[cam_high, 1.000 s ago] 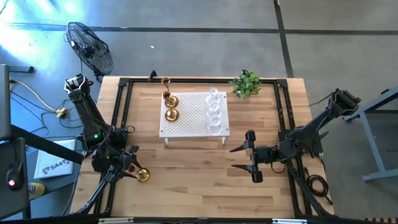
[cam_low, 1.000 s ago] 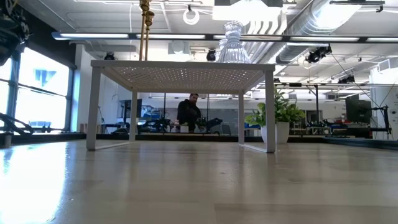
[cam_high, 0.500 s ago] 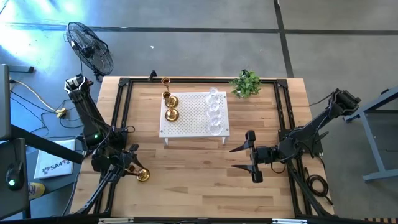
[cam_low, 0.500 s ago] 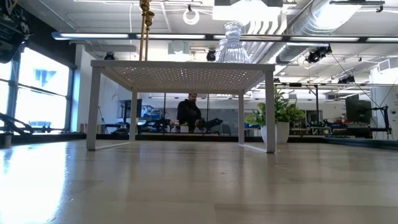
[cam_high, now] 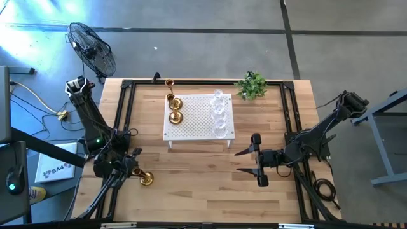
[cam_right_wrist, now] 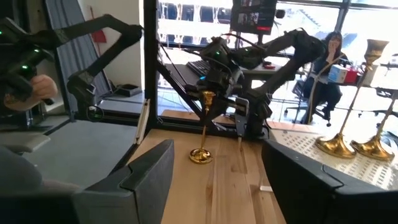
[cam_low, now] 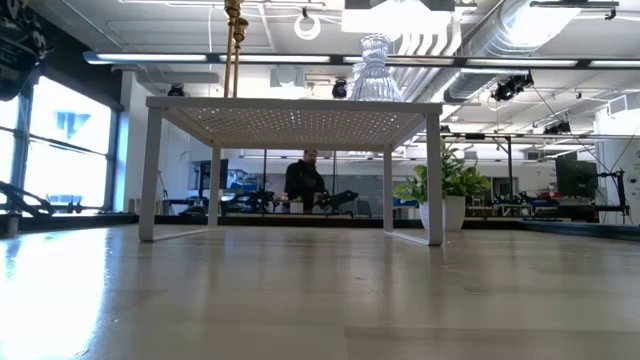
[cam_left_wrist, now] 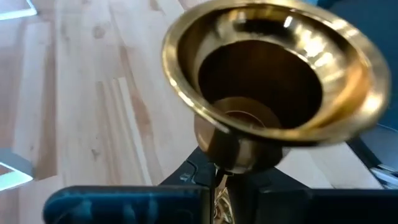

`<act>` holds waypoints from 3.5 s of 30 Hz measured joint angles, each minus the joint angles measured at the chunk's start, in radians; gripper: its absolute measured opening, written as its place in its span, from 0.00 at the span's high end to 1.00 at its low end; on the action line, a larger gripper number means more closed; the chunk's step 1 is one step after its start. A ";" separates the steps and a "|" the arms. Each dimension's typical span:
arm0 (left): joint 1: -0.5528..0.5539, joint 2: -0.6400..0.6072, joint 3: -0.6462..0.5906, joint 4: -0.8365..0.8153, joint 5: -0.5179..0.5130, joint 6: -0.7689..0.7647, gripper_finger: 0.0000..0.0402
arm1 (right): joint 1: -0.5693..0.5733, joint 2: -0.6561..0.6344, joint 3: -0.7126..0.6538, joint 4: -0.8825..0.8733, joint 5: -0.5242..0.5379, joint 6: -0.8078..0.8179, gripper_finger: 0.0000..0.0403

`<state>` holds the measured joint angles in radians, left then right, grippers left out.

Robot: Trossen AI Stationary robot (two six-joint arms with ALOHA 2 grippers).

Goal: Pick & Place candle stick holders
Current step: Put the gold candle holder on the shelf aligned with the other gold candle holders

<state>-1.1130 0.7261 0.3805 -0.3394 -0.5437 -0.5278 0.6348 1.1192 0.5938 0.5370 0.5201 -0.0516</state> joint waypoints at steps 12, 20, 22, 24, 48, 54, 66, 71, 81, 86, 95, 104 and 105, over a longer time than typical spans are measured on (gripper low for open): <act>0.000 0.063 0.096 0.096 -0.151 0.024 0.98 | 0.000 0.000 0.000 -0.026 0.030 0.026 0.41; 0.000 0.099 0.260 0.102 -0.220 0.115 0.99 | 0.000 0.000 0.000 -0.037 0.028 0.026 0.41; 0.000 0.113 0.311 0.103 -0.248 0.151 0.99 | 0.000 0.000 0.000 -0.040 0.027 0.026 0.41; 0.000 0.127 0.364 0.105 -0.284 0.213 0.99 | 0.000 0.000 0.000 -0.040 0.026 0.026 0.41; 0.308 0.178 0.748 -0.041 -0.350 0.667 0.99 | 0.000 0.000 0.000 -0.041 -0.045 0.053 0.41; 0.525 0.179 0.748 -0.119 -0.146 0.595 0.99 | 0.000 0.000 0.000 -0.042 -0.059 0.055 0.41; 0.825 0.193 0.748 -0.244 0.119 0.492 0.99 | 0.000 0.052 0.000 -0.057 -0.059 0.098 0.41; 0.896 0.208 0.748 -0.254 0.194 0.471 0.99 | 0.000 0.098 0.000 0.009 -0.017 0.073 0.41; 0.938 0.281 0.748 -0.263 0.255 0.475 0.99 | 0.000 0.112 0.000 0.064 -0.034 0.026 0.41; 0.938 0.320 0.748 -0.274 0.256 0.479 0.99 | 0.000 0.112 0.000 0.066 -0.052 0.027 0.41; 0.938 0.338 0.748 -0.279 0.242 0.481 0.99 | 0.000 0.112 0.000 0.066 -0.063 0.028 0.41; 0.938 0.338 0.748 -0.298 0.233 0.479 0.99 | 0.000 0.112 0.000 0.066 -0.063 0.028 0.41; 0.938 0.338 0.748 -0.301 0.220 0.478 0.99 | 0.000 0.112 0.000 0.066 -0.063 0.028 0.41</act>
<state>-0.1749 1.0641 1.1286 -0.6402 -0.3235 -0.0493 0.6350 1.2312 0.5934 0.6029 0.4572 -0.0235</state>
